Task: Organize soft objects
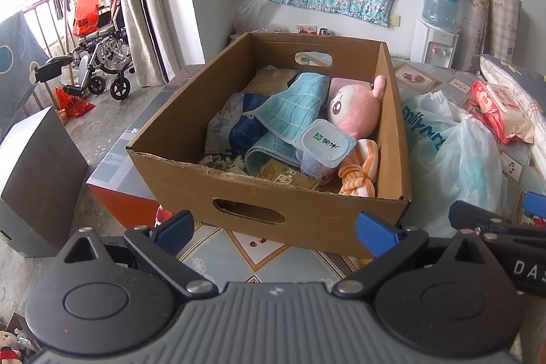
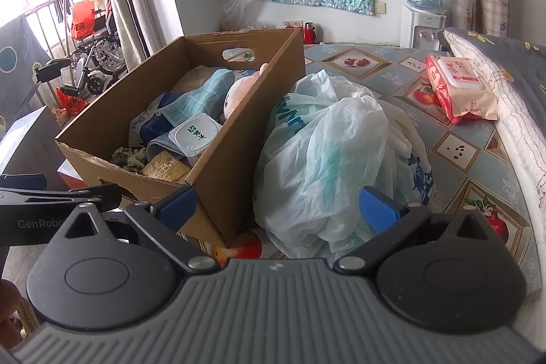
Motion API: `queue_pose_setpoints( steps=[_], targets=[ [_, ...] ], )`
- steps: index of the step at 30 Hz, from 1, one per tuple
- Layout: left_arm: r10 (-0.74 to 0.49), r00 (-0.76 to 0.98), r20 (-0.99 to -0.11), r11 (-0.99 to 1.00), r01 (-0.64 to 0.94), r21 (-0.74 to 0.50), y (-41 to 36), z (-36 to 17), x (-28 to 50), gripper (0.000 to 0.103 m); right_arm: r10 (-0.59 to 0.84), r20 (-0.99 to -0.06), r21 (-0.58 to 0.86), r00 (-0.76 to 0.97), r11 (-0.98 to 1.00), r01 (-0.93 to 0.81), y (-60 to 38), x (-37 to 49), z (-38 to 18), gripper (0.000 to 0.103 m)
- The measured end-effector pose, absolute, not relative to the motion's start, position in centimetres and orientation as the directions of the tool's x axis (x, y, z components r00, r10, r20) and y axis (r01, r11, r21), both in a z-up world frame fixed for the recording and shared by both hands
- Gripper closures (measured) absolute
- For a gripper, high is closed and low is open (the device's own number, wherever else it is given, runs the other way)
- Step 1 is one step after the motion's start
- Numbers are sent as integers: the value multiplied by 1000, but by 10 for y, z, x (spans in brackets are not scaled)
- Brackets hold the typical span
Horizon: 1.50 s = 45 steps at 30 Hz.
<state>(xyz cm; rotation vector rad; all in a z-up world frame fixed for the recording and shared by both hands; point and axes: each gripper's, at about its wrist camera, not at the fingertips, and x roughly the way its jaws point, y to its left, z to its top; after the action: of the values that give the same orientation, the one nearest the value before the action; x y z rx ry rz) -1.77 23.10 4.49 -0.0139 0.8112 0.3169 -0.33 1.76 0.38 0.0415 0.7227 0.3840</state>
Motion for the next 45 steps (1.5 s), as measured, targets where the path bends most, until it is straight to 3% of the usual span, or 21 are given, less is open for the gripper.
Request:
queue_pose_setpoints(
  steps=[45],
  targets=[
    [260,616,-743,951,-295,88,236,37,-14,3,352,-655,144,669,927,-346,22,5,-1,1]
  ],
)
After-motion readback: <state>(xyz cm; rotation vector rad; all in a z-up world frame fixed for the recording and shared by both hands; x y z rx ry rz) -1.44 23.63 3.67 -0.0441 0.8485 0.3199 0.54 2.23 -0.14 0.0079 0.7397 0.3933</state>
